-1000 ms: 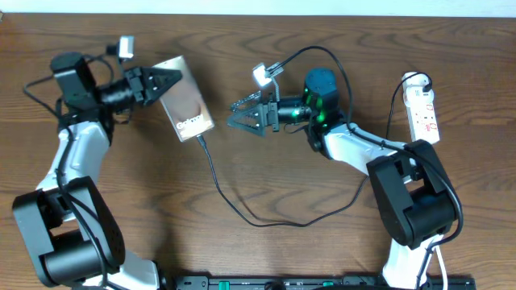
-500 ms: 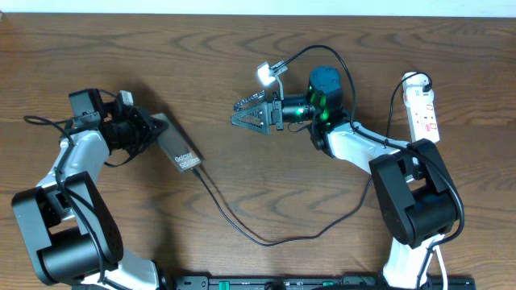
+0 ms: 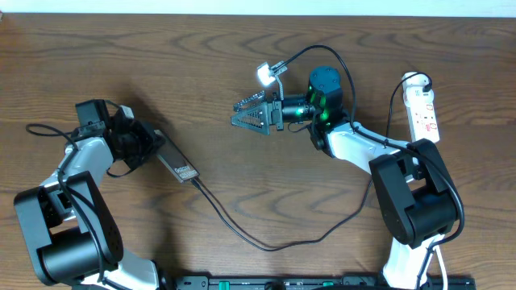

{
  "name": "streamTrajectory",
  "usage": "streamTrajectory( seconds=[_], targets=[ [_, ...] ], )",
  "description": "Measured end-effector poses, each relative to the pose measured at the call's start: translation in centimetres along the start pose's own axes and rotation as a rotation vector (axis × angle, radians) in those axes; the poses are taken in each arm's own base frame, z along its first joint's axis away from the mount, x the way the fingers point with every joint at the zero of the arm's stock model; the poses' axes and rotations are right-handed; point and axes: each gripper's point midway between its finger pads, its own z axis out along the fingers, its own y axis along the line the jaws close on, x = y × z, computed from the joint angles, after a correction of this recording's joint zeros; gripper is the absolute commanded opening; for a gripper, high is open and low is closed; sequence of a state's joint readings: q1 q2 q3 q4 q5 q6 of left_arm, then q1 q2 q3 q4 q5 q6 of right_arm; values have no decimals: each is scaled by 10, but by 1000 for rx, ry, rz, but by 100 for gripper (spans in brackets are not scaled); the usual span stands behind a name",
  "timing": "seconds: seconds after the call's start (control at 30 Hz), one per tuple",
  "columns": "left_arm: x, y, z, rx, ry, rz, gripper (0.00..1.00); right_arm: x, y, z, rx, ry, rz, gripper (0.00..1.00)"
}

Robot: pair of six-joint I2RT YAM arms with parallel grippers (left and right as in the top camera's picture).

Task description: Plug charger to phone and switch on socket

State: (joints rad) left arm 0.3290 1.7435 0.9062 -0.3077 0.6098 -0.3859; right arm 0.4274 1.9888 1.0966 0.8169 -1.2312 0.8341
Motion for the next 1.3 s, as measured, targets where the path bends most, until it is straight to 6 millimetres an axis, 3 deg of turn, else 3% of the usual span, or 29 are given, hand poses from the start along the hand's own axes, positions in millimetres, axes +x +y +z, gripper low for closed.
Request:
streamTrajectory(
  seconds=[0.57, 0.73, 0.93, 1.3],
  targets=[
    [16, 12, 5, -19, 25, -18, 10, 4, -4, 0, 10, 10, 38, 99],
    [20, 18, 7, -39, 32, -26, 42, 4, -4, 0, 10, 10, 39, 99],
    [20, 13, 5, -24, 30, -15, 51, 4, -4, 0, 10, 10, 40, 99],
    [28, 10, -2, -28, 63, -23, 80, 4, -4, 0, 11, 11, 42, 99]
  ],
)
